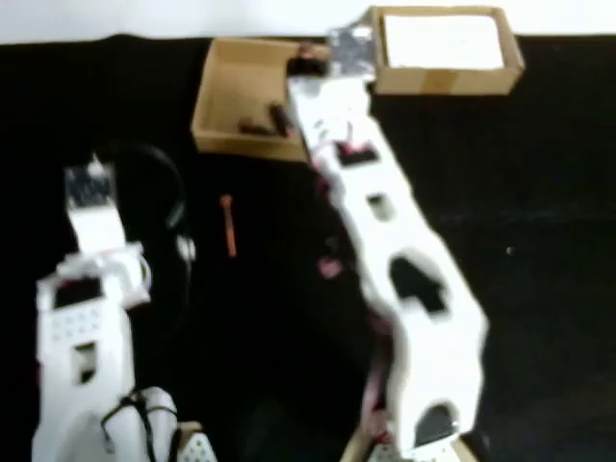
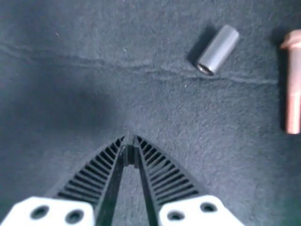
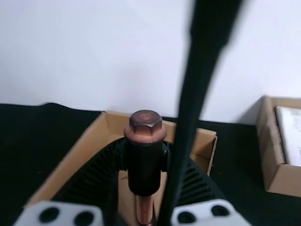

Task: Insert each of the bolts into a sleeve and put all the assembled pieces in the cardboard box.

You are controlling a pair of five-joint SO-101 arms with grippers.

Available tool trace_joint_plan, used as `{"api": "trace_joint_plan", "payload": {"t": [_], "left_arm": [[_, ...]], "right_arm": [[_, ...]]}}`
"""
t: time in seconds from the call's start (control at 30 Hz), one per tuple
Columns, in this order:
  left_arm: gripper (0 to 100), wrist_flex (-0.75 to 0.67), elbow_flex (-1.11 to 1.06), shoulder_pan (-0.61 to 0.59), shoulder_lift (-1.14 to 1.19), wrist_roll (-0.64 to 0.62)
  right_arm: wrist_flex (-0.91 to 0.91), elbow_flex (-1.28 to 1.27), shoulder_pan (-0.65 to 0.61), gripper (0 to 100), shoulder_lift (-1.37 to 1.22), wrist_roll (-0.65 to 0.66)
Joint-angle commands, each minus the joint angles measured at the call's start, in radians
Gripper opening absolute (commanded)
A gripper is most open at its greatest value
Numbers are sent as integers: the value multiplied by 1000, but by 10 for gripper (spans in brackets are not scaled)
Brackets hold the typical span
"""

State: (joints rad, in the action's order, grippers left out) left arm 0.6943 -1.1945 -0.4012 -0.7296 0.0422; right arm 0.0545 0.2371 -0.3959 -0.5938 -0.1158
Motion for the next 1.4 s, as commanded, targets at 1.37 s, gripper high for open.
{"api": "trace_joint_plan", "payload": {"t": [1.37], "left_arm": [[91,222,984,91,894,-180]], "right_arm": [[-851,383,12,134,153,-9]]}}
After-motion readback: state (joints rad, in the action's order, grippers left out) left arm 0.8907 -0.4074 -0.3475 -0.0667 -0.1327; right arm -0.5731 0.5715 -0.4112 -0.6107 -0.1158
